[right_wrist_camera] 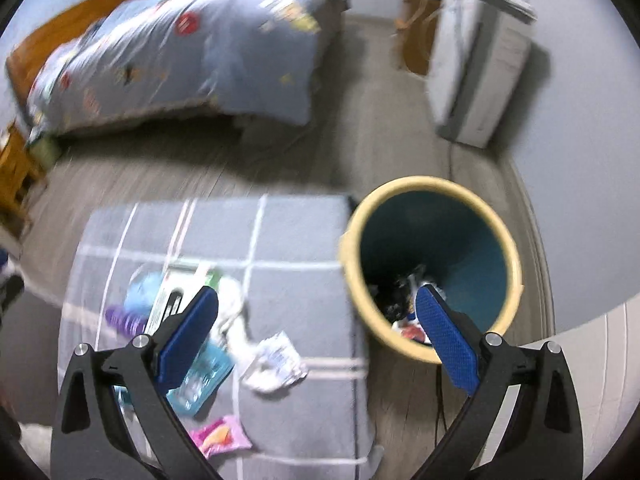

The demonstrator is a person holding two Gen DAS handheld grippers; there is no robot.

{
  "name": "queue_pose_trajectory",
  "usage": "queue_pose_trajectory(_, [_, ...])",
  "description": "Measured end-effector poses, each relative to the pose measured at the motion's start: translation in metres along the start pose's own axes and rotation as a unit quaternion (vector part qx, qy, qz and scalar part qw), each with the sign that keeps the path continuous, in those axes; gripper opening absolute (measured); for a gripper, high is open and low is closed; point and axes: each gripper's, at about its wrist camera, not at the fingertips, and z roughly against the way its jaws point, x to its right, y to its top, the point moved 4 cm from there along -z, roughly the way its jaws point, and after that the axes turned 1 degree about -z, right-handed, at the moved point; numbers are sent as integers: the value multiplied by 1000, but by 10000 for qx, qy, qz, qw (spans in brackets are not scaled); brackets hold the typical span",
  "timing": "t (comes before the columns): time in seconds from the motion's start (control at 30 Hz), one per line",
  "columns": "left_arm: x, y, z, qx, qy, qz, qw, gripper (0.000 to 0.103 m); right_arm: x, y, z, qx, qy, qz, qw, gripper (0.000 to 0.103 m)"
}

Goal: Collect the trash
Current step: 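Move both tools back over the cushion toward the medicine box, then grasp the white-green COLTALIN medicine box with the right gripper while the left gripper grasps the blue mask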

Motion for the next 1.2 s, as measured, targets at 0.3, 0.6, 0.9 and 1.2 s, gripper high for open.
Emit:
queue_pose_trajectory(0.3, [-18, -1, 1, 38, -67, 136, 9999, 91, -62, -18, -17, -369, 438, 388, 9976, 97])
queue_pose_trajectory(0.6, [-41, -7, -4, -90, -18, 282, 9996, 91, -114, -24, -60, -884, 540, 406, 9938, 97])
queue_pose_trajectory(0.9, [-55, -10, -11, -195, -12, 368, 9991, 91, -136, -37, -112, -1534, 625, 192, 9860, 93])
queue_pose_trajectory(1.2, [-48, -12, -22, -339, 12, 194, 9992, 91, -154, -46, -141, -1859, 700, 225, 9798, 77])
